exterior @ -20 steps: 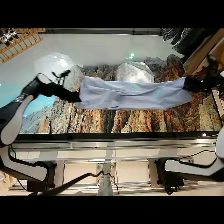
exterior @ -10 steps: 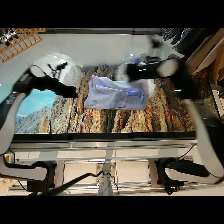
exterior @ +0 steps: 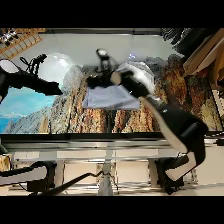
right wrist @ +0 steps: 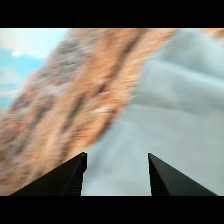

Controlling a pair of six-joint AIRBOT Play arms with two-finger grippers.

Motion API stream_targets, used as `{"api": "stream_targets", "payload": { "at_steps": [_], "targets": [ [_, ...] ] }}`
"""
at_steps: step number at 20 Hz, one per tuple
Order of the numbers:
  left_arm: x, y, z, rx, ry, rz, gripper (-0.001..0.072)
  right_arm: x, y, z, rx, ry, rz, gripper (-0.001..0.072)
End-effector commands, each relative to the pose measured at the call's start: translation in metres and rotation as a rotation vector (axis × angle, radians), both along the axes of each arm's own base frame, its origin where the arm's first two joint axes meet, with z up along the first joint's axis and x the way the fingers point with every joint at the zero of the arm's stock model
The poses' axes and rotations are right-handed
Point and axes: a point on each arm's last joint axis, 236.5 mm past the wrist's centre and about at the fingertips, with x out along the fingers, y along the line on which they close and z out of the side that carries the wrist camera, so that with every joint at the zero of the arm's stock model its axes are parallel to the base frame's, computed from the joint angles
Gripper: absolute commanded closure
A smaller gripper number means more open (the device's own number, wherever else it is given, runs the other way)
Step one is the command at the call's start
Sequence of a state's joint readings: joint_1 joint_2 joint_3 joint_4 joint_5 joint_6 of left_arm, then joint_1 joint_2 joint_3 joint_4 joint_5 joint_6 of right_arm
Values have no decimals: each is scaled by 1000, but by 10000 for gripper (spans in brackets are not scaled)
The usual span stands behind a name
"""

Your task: Fold the clothes and pants, and hang the long-sleeved shirts on hangers.

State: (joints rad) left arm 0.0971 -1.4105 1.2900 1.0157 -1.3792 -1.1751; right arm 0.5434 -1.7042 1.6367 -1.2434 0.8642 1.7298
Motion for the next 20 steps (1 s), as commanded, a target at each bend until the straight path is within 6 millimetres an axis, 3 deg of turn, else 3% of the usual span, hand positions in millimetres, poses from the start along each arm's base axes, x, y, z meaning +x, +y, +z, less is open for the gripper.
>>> {"api": "stream_targets", "payload": {
  "at_steps": [1, 2, 3, 5, 7, 10, 13, 15, 17, 18, 19, 20],
  "targets": [
    [-4, 3, 2, 2, 15, 1, 702, -1, -154, 10, -189, 114, -121, 249],
    [-4, 2, 2, 0, 20, 9, 702, -11, -196, 0, -173, 170, -167, 267],
    [-5, 0, 2, -4, 23, 12, 702, -24, -225, -13, -126, 228, -199, 287],
    [-5, -8, 4, -21, 25, 8, 702, -46, -255, -46, 72, 341, -247, 273],
    [-4, -19, 10, -66, 21, 4, 702, -44, -264, -62, 318, 348, -264, 126],
    [-5, -28, 13, -90, 19, -6, 702, -22, -274, -82, 494, 356, -257, 100],
    [-6, -29, 13, -87, 20, -10, 701, -14, -256, -104, 541, 443, -148, 68],
    [-6, -29, 13, -87, 20, -10, 701, -8, -232, -112, 551, 475, -65, 76],
    [-6, -29, 13, -88, 20, -10, 701, 3, -207, -117, 538, 507, -45, 180],
    [-6, -29, 13, -88, 23, -11, 701, 11, -199, -116, 524, 495, -48, 377],
    [-8, -29, 13, -88, 28, -14, 702, 23, -198, -108, 517, 472, -67, 650],
    [-10, -30, 13, -89, 36, -20, 702, 34, -203, -99, 514, 458, -115, 695]
  ]
}}
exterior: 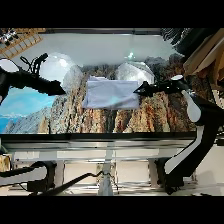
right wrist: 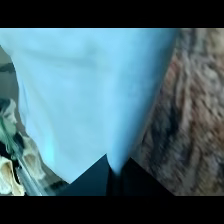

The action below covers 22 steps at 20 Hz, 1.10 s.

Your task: Fold the clothes and pants, and hang the long-sleeved shirts on hangers.

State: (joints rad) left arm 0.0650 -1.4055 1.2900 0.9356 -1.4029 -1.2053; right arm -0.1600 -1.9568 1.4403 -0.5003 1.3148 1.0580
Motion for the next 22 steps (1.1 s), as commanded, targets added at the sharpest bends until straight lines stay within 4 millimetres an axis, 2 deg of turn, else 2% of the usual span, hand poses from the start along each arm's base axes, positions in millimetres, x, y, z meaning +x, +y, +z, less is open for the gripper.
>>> {"api": "stream_targets", "payload": {
  "at_steps": [1, 2, 4, 6, 10, 12, 15, 16, 18, 20, 22],
  "targets": [
    [-7, -2, 1, -5, 21, -17, 702, 32, -3, 20, -34, -7, -101, 696],
    [-11, -2, 1, -7, 36, -29, 702, 34, -19, 30, -64, 2, -155, 696],
    [-22, -3, 3, -11, 68, -57, 702, 25, -55, 58, -101, -23, -262, 697],
    [-33, -4, 4, -17, 103, -85, 702, 1, -103, 84, -124, -44, -460, 698],
    [-46, -5, 6, -21, 115, -152, 702, -92, -218, 117, -176, -94, -899, 699],
    [-46, -5, 7, -22, 111, -159, 701, -151, -267, 128, -238, -93, -1048, 697],
    [-46, -5, 7, -22, 108, -165, 702, -254, -337, 116, -435, 59, -1268, 697],
    [-46, -5, 7, -22, 108, -165, 702, -276, -349, 105, -446, 150, -1344, 697],
    [-46, -5, 7, -22, 108, -164, 702, -289, -347, 81, -487, 245, -1283, 697],
    [-46, -5, 7, -22, 108, -164, 701, -327, -351, 54, -606, 407, -1225, 697],
    [-46, -5, 7, -22, 108, -164, 702, -364, -363, 43, -752, 510, -1172, 697]
  ]
}}
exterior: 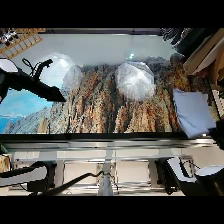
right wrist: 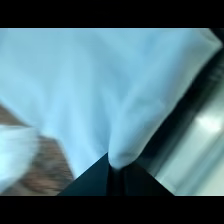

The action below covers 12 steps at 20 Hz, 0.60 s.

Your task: Fold the clothes and pants, and hang the long-sleeved shirts on hangers.

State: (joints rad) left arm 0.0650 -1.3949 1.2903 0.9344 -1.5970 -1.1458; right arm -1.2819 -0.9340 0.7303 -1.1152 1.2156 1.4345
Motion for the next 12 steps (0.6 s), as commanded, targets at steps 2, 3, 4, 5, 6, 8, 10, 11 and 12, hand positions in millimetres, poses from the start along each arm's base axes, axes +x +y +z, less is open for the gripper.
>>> {"api": "stream_targets", "payload": {
  "at_steps": [2, 3, 4, 5, 6, 8, 10, 11, 12],
  "targets": [
    [0, 0, 0, 0, -1, -1, 702, -79, -24, -26, -84, 328, 22, 669],
    [0, 0, 0, 0, -2, -1, 702, -79, -23, -25, -78, 330, 42, 388],
    [1, 0, 0, 1, -3, 0, 701, -74, -23, -21, -77, 320, 57, 54],
    [1, 3, 0, 16, -6, -1, 702, -66, -26, -11, -86, 299, 61, 92],
    [2, 13, -2, 68, -7, 6, 702, -49, -29, 6, -103, 251, 69, 94],
    [15, 62, -2, 300, -22, 96, 702, 23, -24, 61, -151, 36, 134, 94],
    [32, 125, 20, 561, -102, 228, 695, 116, 30, 117, -174, -234, 365, 104],
    [42, 152, 40, 648, -171, 312, 689, 149, 72, 130, -169, -309, 503, 104],
    [54, 172, 60, 688, -265, 389, 689, 174, 118, 130, -170, -332, 639, 110]
  ]
}}
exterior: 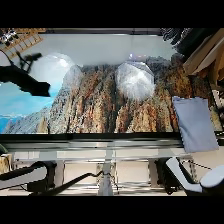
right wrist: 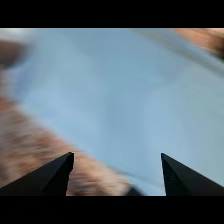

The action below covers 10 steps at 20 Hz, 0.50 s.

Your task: Fold the clothes and pants, and hang the long-sleeved shirts on hangers.

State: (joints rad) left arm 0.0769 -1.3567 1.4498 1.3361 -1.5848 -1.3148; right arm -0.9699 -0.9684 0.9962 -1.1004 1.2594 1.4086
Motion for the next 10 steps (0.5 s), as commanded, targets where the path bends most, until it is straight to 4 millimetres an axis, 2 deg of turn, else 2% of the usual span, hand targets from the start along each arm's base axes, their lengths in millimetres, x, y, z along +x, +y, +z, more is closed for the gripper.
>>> {"api": "stream_targets", "payload": {
  "at_steps": [1, 2, 3, 4, 5, 6, 7, 9, 10],
  "targets": [
    [39, 96, 64, 282, -305, 270, 689, 97, 138, 43, 8, -200, 421, 163],
    [49, 108, 86, 264, -409, 345, 689, 110, 174, 35, -29, -196, 506, 213],
    [55, 120, 105, 239, -498, 428, 690, 122, 206, 28, -83, -197, 568, 213],
    [58, 131, 122, 213, -563, 515, 691, 132, 229, 24, -148, -207, 617, 236],
    [56, 139, 130, 196, -585, 585, 690, 142, 243, 23, -203, -225, 648, 400],
    [51, 144, 134, 178, -586, 648, 691, 150, 250, 21, -249, -242, 669, 603],
    [50, 147, 135, 173, -588, 671, 691, 158, 251, 20, -264, -259, 662, 691],
    [50, 149, 133, 175, -582, 674, 691, 171, 244, 22, -291, -296, 632, 689],
    [51, 150, 131, 175, -579, 674, 692, 174, 241, 24, -294, -306, 621, 592]
  ]
}}
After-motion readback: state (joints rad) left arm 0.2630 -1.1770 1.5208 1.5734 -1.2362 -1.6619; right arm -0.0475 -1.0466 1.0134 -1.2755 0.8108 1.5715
